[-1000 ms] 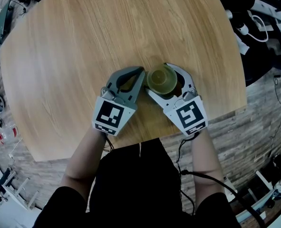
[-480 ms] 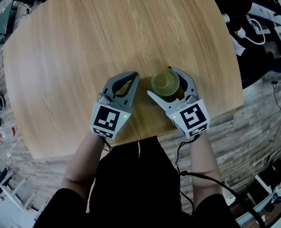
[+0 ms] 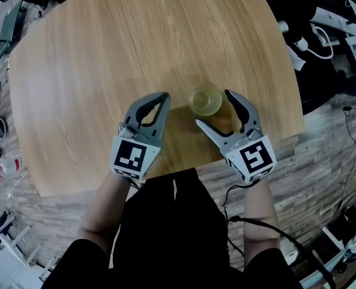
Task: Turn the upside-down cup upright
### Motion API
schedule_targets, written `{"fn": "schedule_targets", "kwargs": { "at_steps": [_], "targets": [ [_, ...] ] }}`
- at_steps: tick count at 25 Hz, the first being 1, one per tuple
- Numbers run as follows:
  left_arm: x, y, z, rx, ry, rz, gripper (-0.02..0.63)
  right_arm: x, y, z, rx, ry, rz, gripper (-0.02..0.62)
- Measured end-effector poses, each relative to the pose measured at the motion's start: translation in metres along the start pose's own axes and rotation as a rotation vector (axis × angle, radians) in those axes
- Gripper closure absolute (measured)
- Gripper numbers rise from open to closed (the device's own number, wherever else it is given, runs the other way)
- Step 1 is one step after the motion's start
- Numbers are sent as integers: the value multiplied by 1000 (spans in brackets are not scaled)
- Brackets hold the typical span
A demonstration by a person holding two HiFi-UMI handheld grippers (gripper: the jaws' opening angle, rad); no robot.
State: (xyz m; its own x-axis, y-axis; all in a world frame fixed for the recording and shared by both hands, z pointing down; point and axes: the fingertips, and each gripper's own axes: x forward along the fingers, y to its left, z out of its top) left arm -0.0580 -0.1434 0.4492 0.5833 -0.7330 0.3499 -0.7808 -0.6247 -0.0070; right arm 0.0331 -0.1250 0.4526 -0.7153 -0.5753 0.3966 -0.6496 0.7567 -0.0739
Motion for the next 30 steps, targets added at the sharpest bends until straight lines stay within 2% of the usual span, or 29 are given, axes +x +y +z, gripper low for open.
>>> {"fn": "schedule_targets", "kwargs": {
  "at_steps": [5,8,11,12,13,14,17,20,23,30],
  "targets": [
    [-19,-16,34,2,-55,46,598,-45,-2,35,41,-112,-77,261],
    [-35,-33,67,-32,-91,51,598,-69,8,68,33,-174,-111,261],
    [-53,-50,97,-30,-125,63,598,-88,24,100,29,-230,-127,265],
    [-60,-55,106,-29,-135,72,598,-95,27,109,41,-252,-145,284],
    [-66,-59,115,-31,-147,82,598,-103,28,118,60,-276,-171,357],
    [-73,-63,123,-39,-159,93,598,-111,28,125,80,-299,-203,467],
    [-95,-74,146,-56,-192,117,598,-135,31,142,119,-347,-293,555],
    [-119,-86,167,-38,-226,123,598,-157,39,155,107,-354,-386,580],
    [-137,-98,184,-50,-254,114,598,-176,50,167,76,-359,-441,581],
    [-158,-126,206,-46,-305,84,598,-199,74,183,45,-376,-462,581]
  ]
}}
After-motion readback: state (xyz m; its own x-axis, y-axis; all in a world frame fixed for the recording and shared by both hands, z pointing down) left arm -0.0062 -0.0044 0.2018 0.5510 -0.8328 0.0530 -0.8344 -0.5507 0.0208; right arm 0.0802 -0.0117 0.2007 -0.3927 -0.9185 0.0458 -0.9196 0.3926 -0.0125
